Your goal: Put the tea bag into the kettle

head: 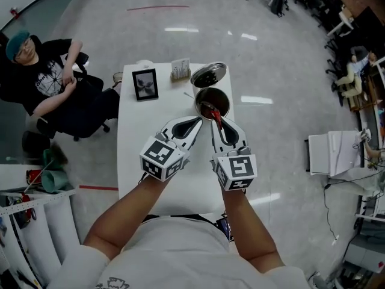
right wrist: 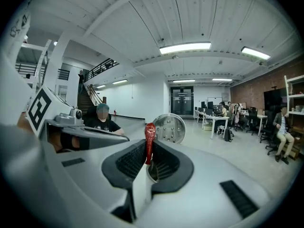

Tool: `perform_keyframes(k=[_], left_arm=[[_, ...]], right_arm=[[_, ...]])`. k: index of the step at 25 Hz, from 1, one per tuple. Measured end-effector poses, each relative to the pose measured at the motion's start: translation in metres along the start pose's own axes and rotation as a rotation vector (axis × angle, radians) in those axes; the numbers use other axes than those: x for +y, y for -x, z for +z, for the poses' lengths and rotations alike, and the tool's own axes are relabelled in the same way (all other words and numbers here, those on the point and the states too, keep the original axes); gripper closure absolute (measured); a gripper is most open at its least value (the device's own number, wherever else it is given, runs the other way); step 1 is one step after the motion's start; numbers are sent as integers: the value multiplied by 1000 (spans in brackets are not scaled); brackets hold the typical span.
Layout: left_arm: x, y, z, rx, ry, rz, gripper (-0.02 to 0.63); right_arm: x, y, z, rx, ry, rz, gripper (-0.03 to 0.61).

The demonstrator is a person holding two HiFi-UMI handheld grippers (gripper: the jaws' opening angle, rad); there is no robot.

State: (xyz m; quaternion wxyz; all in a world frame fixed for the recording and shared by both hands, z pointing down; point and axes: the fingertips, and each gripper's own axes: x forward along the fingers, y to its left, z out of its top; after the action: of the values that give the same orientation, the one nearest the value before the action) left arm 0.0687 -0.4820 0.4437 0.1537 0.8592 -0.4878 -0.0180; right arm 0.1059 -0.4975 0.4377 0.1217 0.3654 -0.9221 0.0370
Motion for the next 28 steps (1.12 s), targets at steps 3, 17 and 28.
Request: perform_keyframes(k=[3,17,28], left_arm=[[13,-18,-2,10,1,20,603],[52,-47,-29,33,23,89,603],[53,-43,-37,34,52,114,603]], right_arm=[[-14,-18,-8,22,-23,18,531],[-46,-68,-40,78,-31,73,531],[-48,-69,-46,74,-28,88,471]])
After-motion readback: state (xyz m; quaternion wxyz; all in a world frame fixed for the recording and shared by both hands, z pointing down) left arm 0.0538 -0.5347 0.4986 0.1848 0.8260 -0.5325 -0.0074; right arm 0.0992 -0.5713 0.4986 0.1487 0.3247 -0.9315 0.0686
